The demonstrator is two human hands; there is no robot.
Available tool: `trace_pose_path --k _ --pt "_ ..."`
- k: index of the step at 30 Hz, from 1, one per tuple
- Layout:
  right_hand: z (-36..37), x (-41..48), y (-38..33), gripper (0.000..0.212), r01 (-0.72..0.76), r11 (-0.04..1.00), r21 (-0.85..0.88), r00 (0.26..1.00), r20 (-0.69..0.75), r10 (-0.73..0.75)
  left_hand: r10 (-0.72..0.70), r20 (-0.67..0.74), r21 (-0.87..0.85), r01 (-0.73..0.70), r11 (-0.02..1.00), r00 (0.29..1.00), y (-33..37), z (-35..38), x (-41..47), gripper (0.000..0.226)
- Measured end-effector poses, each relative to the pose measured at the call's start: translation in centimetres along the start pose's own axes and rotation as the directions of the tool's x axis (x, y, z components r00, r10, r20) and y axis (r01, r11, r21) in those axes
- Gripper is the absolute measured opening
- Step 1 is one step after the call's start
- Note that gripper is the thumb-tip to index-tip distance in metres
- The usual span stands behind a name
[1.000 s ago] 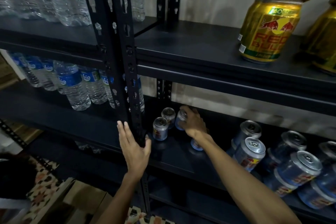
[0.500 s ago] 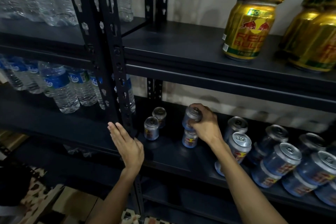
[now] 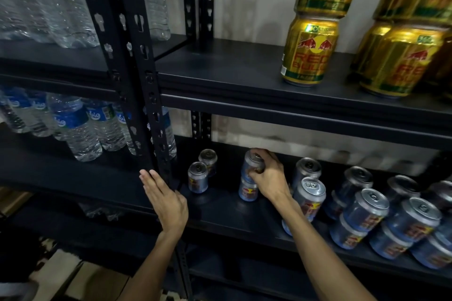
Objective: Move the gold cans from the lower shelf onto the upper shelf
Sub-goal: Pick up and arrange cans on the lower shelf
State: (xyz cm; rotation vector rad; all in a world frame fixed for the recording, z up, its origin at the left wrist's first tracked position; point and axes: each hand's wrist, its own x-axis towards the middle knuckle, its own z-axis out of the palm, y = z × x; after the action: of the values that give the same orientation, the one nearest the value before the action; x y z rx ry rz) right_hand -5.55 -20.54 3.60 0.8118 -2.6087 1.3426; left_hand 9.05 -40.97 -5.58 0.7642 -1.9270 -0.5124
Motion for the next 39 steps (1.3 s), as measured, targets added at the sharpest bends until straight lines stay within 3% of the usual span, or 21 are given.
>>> trace_pose_path --k 7,20,27,30,35,39 --pt "-0.2 -0.2 0.3 0.058 -0.004 1.000 -0.011 0.999 0.048 0.005 0.004 0.022 0.020 -0.004 1.000 1.000 0.1 -0.3 -0.1 0.097" --pt "0.4 -0.8 0.4 0.057 0.045 0.999 -0.009 0.999 0.000 -0.045 0.008 0.040 0.022 -0.009 1.000 0.999 0.0 -0.4 0.0 0.099" --pt "0.7 -1.0 0.3 0.058 0.000 1.000 0.015 1.000 -0.002 0.000 0.025 0.065 0.042 -0.028 0.999 0.998 -0.1 -0.7 -0.1 0.088" --pt "0.8 -1.5 -0.3 0.065 -0.036 0.999 0.020 0.999 -0.019 0.037 0.018 0.063 0.030 -0.020 0.999 0.998 -0.3 -0.5 -0.1 0.094" --pt "2.2 -3.5 -3.1 0.046 0.206 0.977 0.055 0.956 -0.227 -0.189 0.021 0.067 0.031 -0.024 0.999 0.997 -0.4 -0.4 -0.1 0.089" --pt "5.4 -4.5 -4.5 0.036 0.281 0.956 0.078 0.950 -0.161 -0.266 0.016 0.100 0.079 -0.024 0.997 0.995 -0.9 -0.5 0.0 0.089"
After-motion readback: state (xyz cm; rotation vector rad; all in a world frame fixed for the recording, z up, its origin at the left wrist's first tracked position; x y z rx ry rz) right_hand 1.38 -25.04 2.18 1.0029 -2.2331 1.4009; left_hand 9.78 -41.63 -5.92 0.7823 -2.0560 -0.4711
